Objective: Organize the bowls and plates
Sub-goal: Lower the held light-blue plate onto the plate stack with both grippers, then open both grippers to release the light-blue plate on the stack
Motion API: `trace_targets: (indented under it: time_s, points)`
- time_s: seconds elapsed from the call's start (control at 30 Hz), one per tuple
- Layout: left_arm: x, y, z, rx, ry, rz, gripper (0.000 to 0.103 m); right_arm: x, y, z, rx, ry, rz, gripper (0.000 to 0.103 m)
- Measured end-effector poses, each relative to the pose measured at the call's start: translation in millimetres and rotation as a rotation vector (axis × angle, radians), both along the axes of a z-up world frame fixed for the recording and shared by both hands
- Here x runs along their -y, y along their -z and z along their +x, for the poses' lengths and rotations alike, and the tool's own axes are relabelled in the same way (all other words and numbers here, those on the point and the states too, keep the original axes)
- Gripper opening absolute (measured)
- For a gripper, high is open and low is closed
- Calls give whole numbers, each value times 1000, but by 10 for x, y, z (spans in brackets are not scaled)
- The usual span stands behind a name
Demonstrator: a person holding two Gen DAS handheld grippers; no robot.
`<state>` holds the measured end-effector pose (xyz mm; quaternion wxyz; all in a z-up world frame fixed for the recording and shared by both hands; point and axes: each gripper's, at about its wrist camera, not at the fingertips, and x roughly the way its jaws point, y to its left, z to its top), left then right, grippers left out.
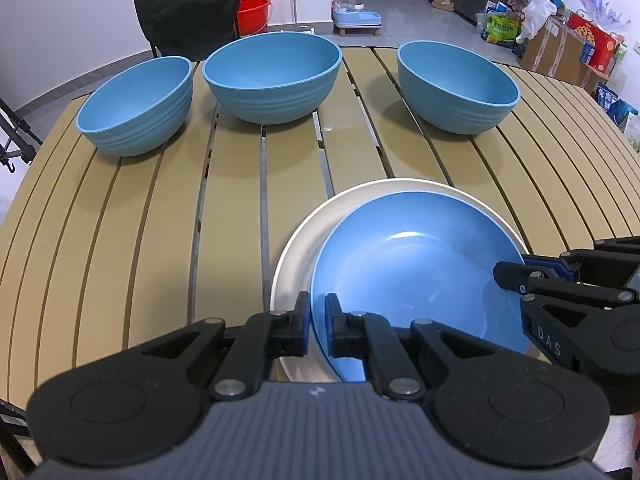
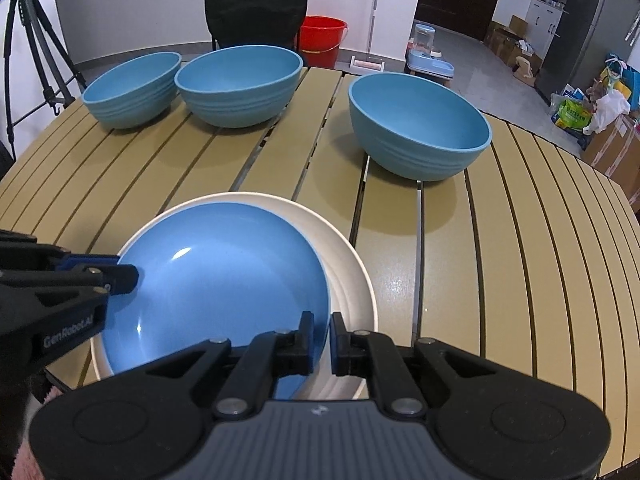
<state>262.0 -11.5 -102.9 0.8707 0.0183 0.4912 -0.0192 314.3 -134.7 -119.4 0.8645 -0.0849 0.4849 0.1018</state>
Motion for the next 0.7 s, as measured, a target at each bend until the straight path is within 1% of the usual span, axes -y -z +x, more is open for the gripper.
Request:
trace_targets:
  time_s: [0.17, 0.3, 0.33, 0.37, 0.4, 0.43, 0.5, 0.57, 0.6, 0.63, 0.67, 0.7]
  points:
    - [1, -2, -9, -1, -2, 0, 8, 2, 11, 11, -3, 4, 5, 7]
    - [-15, -11, -9, 0, -11, -6, 10, 44, 9, 19, -7, 22, 30, 13]
    - [-22, -20, -15, 3, -15, -4, 15, 62, 0, 17, -6, 25, 41, 14]
    - [-31, -38, -23, 10, -18, -7, 25, 78, -11, 14, -6, 28, 50, 15]
    - [-45, -61, -35, 19, -20, -12, 33, 92, -21, 13, -4, 33, 58, 21]
    - [-52, -89, -51, 33, -23, -14, 43, 109, -36, 9, 0, 42, 68, 28]
    - [-63, -156, -87, 59, -26, -19, 46, 141, -69, -6, 10, 50, 86, 36]
    - [-83, -209, -104, 74, -34, -20, 59, 168, -108, -31, 18, 57, 109, 42]
    - [-96, -238, -120, 83, -41, -16, 61, 185, -130, -45, 20, 63, 119, 50]
    - [-101, -257, -132, 90, -46, -13, 62, 197, -149, -54, 24, 68, 125, 61]
    - [-113, -282, -148, 95, -52, -12, 67, 213, -171, -70, 29, 73, 133, 67]
    - [-130, -308, -161, 101, -59, -11, 70, 226, -187, -81, 33, 78, 139, 76]
